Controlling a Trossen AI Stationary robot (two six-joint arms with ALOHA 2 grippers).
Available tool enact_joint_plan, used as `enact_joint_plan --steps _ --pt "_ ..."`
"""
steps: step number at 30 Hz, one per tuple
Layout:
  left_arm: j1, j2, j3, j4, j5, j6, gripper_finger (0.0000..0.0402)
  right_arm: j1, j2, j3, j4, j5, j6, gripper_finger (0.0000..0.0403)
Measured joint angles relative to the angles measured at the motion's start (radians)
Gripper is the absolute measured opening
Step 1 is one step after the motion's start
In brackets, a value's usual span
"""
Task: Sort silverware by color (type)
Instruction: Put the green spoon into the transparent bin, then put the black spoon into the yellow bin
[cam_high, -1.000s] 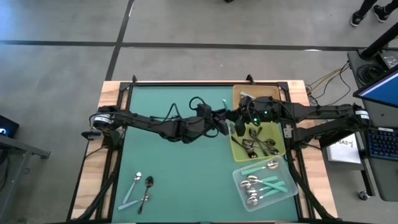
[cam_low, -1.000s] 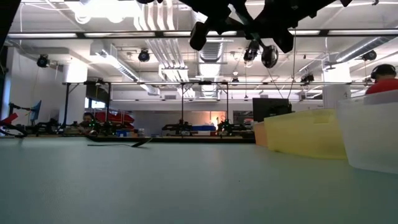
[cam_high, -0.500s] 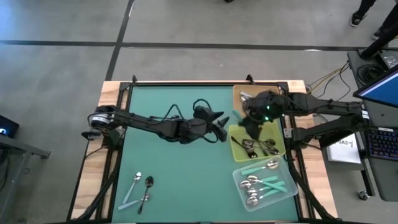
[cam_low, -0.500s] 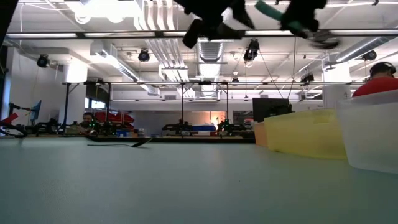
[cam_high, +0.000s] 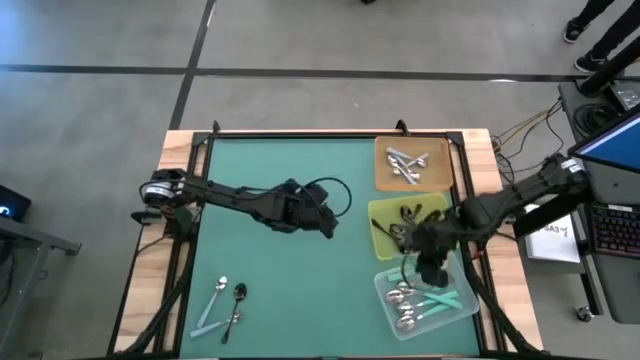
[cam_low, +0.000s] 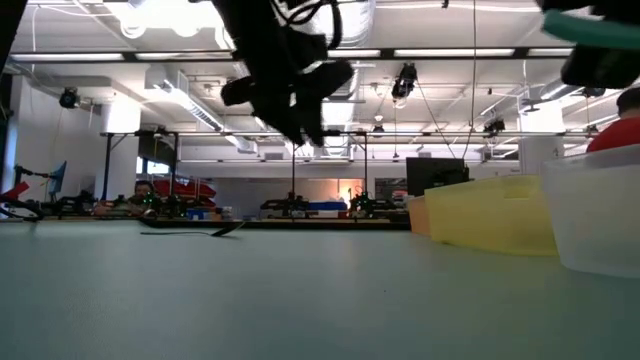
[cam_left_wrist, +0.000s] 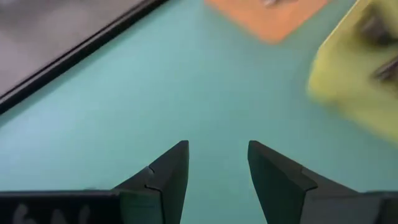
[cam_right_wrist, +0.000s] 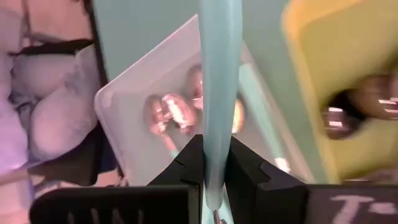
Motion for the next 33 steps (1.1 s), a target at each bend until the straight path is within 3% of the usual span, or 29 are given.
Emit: enact_joint_plan --steps 9,13,19,25,29,33 --pt "-0.002 -0.002 0.000 -0.391 0.146 0.012 0.0150 0.151 0.051 -0.081 0.149 0.011 0.041 0.0029" --pt "-0.004 -0.002 0.000 -0.550 0.236 0.011 0.0150 0.151 0.095 -0.090 0.148 0.014 0.095 0.0072" --pt "-0.076 -0.002 -0.001 -0.718 0.472 -0.091 0.0150 0.151 0.141 -0.090 0.146 0.010 0.089 0.0131" --pt "-0.283 -0.009 -0.002 -0.779 0.661 -0.410 0.0150 0.151 0.123 -0.090 0.139 0.008 0.069 0.0152" --pt "-0.456 -0.009 -0.002 -0.709 0.774 -0.687 0.0150 0.151 0.105 -0.090 0.139 0.007 0.027 0.0154" --pt "-0.599 -0.007 -0.002 -0.607 0.809 -0.989 0.0150 0.151 0.100 -0.090 0.140 0.007 -0.027 0.0153"
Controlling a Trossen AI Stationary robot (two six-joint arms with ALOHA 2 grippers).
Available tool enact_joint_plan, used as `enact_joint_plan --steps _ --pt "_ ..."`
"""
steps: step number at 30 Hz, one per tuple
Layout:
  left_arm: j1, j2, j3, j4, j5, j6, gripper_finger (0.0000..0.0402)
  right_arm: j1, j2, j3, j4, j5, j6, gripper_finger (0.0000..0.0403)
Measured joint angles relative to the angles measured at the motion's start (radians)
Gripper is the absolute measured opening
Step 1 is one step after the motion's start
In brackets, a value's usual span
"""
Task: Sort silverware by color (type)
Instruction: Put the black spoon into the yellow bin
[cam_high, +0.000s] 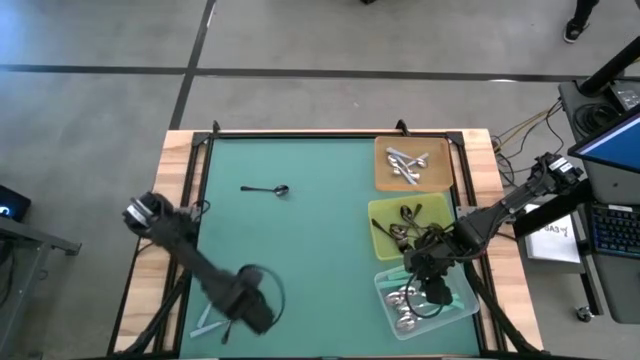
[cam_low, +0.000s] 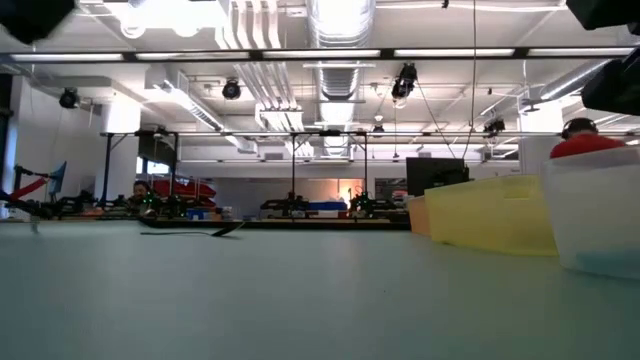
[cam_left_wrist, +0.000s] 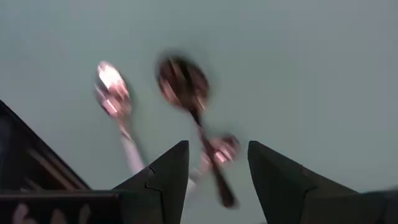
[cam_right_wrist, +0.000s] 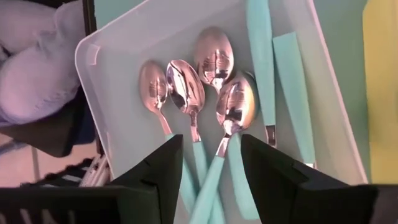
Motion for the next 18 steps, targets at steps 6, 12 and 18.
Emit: enact_joint_plan --steps 6,12,18 --pt "-0.108 0.000 -0.011 0.027 -0.006 -0.274 0.0150 0.000 0.000 0.000 0.008 0.003 -0.058 0.0153" --pt "-0.106 0.001 -0.101 0.079 -0.009 -0.296 0.0150 0.000 0.000 0.000 0.011 0.022 -0.059 0.0153" --pt "-0.102 0.002 -0.221 0.271 -0.010 -0.314 0.0144 0.000 0.000 0.000 0.015 0.028 -0.032 0.0153"
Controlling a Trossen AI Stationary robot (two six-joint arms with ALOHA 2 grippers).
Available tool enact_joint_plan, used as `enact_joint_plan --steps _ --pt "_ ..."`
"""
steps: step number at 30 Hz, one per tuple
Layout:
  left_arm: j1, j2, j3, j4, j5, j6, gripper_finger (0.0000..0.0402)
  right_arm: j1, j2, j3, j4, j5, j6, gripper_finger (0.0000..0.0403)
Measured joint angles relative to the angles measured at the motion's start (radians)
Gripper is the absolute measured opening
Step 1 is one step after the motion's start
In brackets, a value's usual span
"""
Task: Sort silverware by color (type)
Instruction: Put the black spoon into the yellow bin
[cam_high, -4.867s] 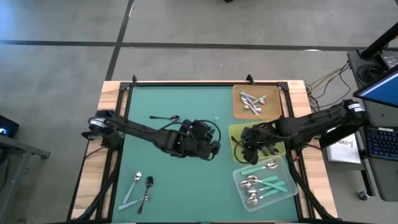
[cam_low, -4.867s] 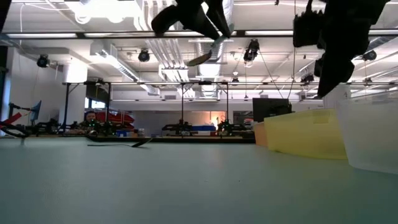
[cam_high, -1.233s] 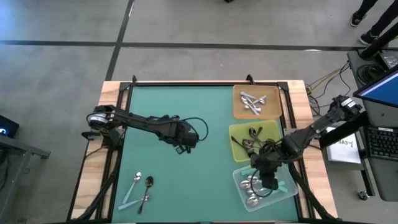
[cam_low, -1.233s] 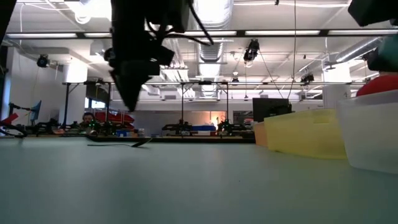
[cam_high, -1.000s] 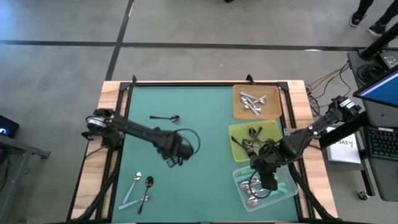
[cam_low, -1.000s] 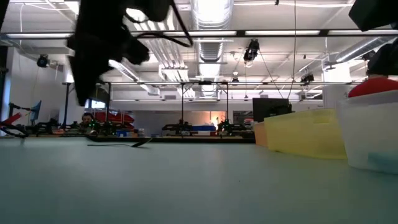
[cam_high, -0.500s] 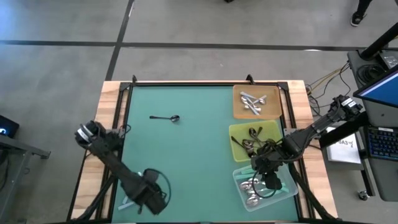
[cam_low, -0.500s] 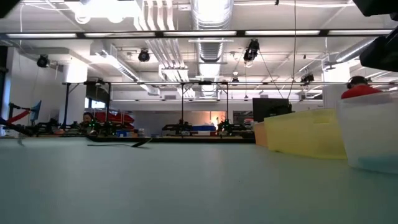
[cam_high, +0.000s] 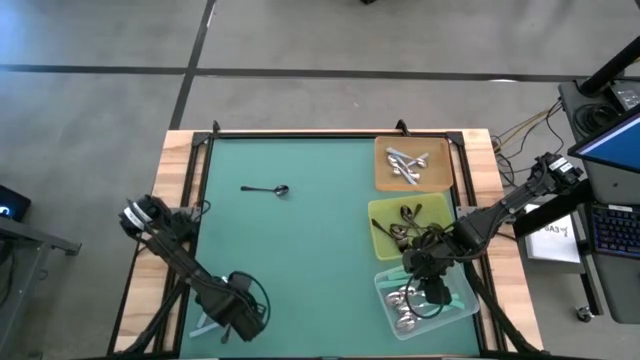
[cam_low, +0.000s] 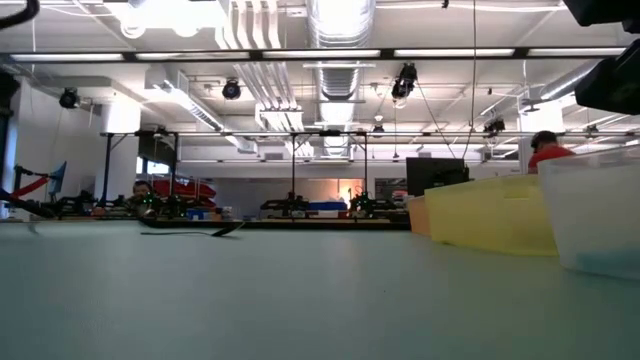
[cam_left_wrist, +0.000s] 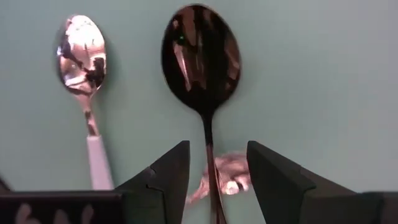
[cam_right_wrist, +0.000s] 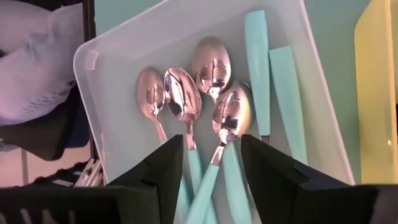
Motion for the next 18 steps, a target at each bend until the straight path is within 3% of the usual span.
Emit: enact_joint_plan --steps 11,18 --pt "0.009 -0.007 -0.123 0.111 0.007 -0.022 0.0083 0.000 0.000 0.000 0.036 0.001 0.019 0.0153" --pt "0.069 -0.010 -0.162 0.164 0.012 0.060 0.0042 0.000 0.000 0.000 0.092 0.001 0.019 0.0153"
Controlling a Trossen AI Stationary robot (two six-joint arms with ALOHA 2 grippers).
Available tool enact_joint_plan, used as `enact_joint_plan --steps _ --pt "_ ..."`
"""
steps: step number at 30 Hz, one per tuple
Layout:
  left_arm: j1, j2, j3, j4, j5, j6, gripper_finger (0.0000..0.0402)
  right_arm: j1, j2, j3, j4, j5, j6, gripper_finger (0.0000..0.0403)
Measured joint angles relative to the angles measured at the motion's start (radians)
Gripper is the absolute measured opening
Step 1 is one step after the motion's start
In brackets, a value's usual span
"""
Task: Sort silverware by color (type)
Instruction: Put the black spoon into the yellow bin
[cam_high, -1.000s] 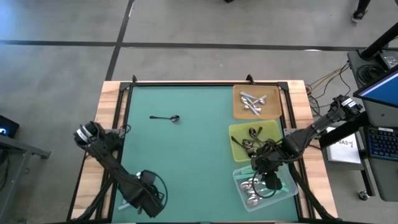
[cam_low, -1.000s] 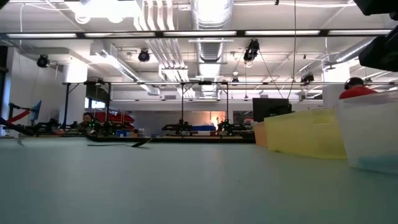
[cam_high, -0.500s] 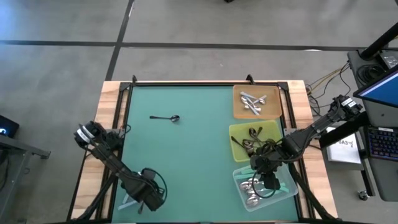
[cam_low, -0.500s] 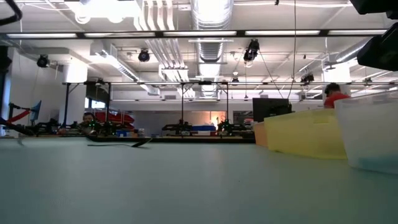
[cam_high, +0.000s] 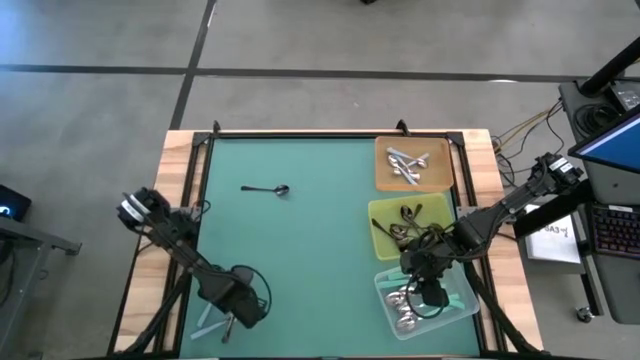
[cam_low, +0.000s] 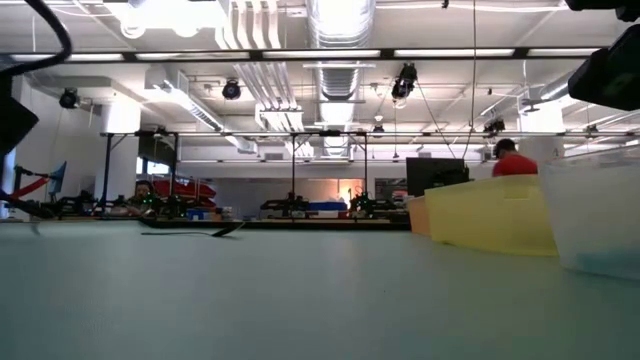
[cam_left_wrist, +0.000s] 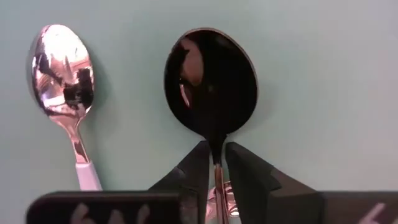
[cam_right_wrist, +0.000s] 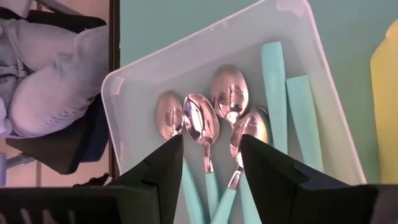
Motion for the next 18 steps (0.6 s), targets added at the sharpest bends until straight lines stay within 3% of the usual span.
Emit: enact_joint_plan --steps 4,11,15,18 --pt "0.041 0.001 -0.002 -0.011 0.006 0.076 0.0009 0.000 0.000 0.000 0.001 0.000 0.000 0.0153" --pt "0.074 0.000 -0.003 -0.030 -0.030 0.130 0.0003 0.000 0.000 0.000 0.005 0.000 0.000 0.0153" --pt "0.077 -0.007 -0.003 -0.043 -0.163 0.123 0.0003 0.000 0.000 0.000 0.005 0.000 0.000 0.0153" --pt "0.081 0.000 0.013 -0.069 -0.396 0.121 0.0002 0.000 0.000 0.000 0.005 0.001 0.000 0.0153"
